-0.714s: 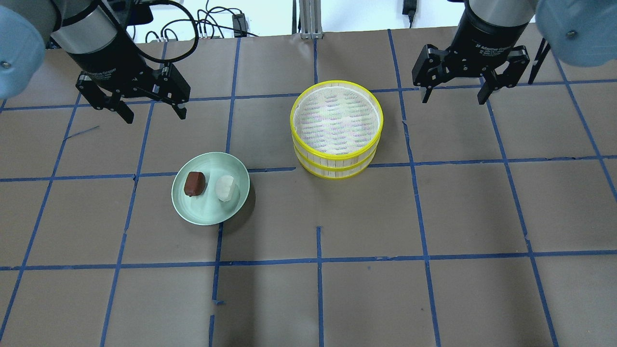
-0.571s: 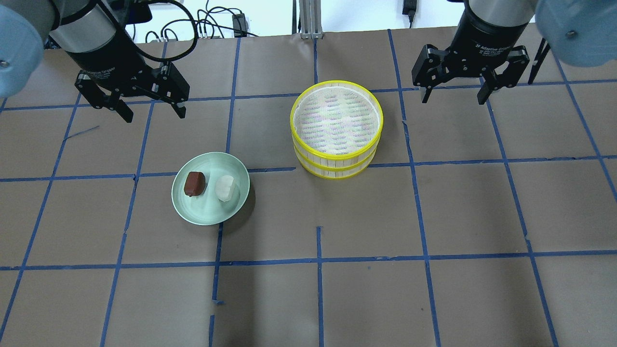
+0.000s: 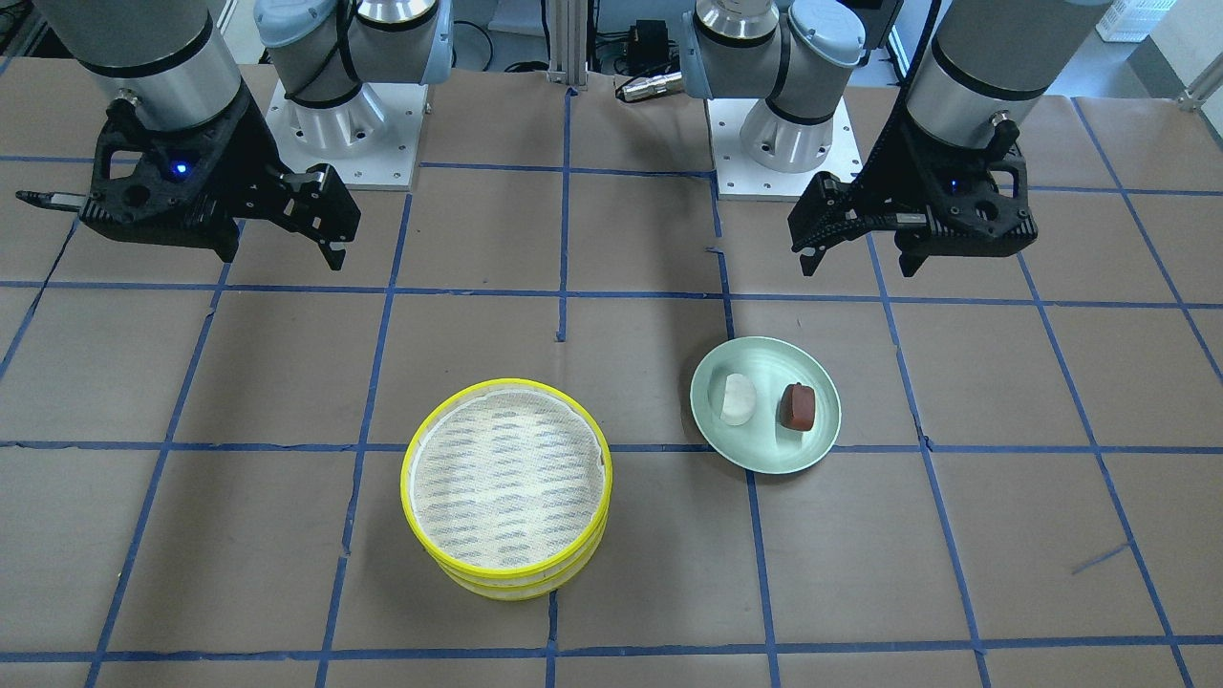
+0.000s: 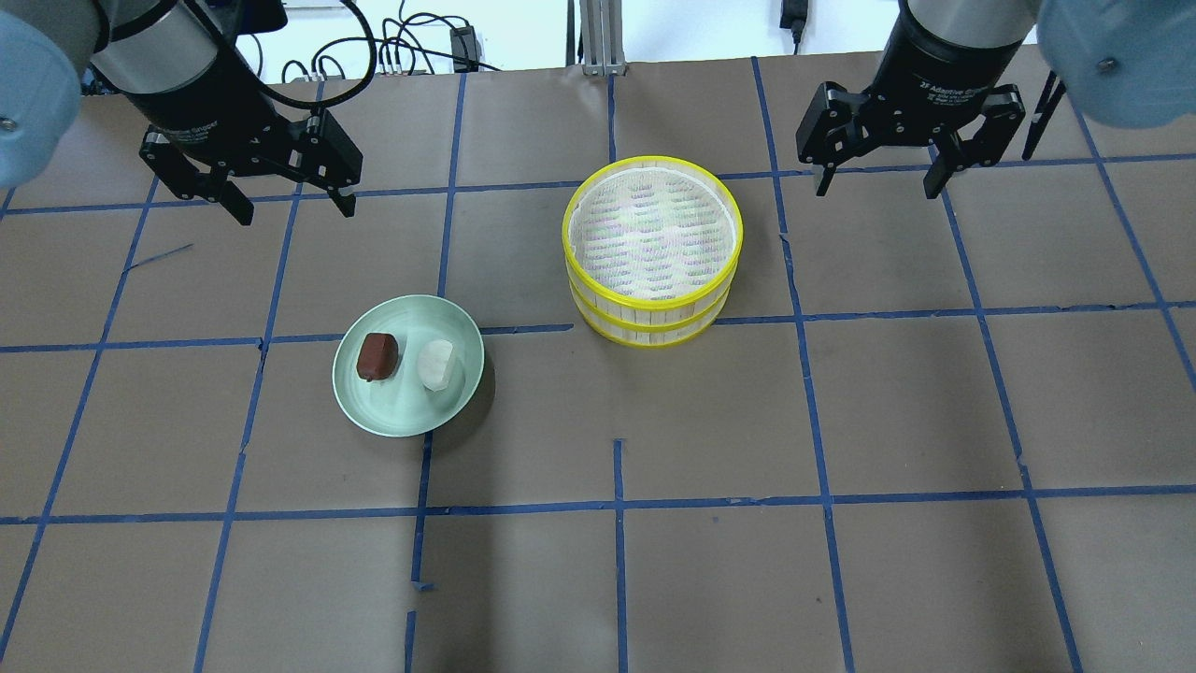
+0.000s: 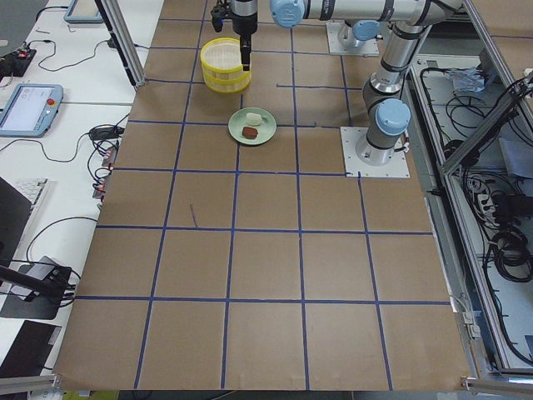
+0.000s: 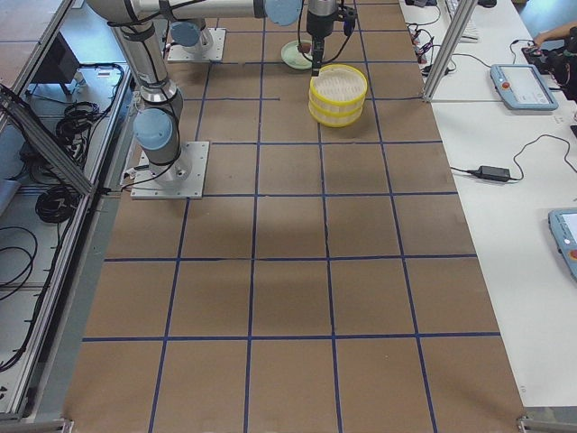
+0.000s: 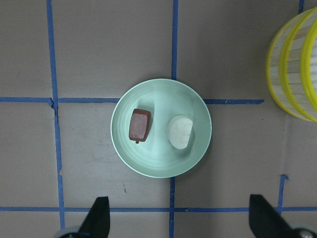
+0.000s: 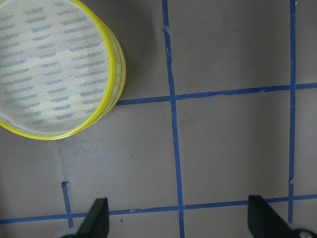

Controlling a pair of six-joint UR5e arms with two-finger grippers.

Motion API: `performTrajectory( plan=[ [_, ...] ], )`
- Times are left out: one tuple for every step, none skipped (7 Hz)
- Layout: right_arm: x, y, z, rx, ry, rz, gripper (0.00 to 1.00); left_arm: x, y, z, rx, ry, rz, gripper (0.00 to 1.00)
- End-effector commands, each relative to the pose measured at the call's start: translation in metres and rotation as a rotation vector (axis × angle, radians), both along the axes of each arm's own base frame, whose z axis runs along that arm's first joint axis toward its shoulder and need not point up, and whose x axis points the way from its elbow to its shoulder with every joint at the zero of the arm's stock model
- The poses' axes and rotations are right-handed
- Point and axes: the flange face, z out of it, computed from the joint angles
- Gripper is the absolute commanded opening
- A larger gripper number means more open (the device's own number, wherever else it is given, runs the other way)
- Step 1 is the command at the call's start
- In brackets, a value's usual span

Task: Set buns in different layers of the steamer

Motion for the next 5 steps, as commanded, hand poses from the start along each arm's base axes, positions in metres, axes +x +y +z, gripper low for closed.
performTrajectory(
  plan=[
    [0.007, -0.004, -0.001, -0.008, -0.046, -0.002, 1.0, 0.002, -0.008, -0.001, -0.05, -0.007, -0.021, 1.0],
    [0.009, -0.016, -0.01, -0.049, -0.051, 0.001, 0.99, 0.008, -0.009, -0.002, -0.051, -0.012, -0.018, 1.0],
    [0.009, -0.04, -0.045, -0.015, -0.05, 0.001, 0.99, 0.033, -0.013, -0.007, -0.043, -0.005, -0.021, 1.0],
    [0.013, -0.065, -0.075, -0.031, -0.05, 0.006, 0.99, 0.053, -0.016, -0.011, -0.038, -0.005, -0.037, 1.0],
    [0.024, -0.083, -0.102, -0.046, -0.05, 0.02, 1.0, 0.057, -0.017, -0.011, -0.038, -0.007, -0.034, 1.0]
  ],
)
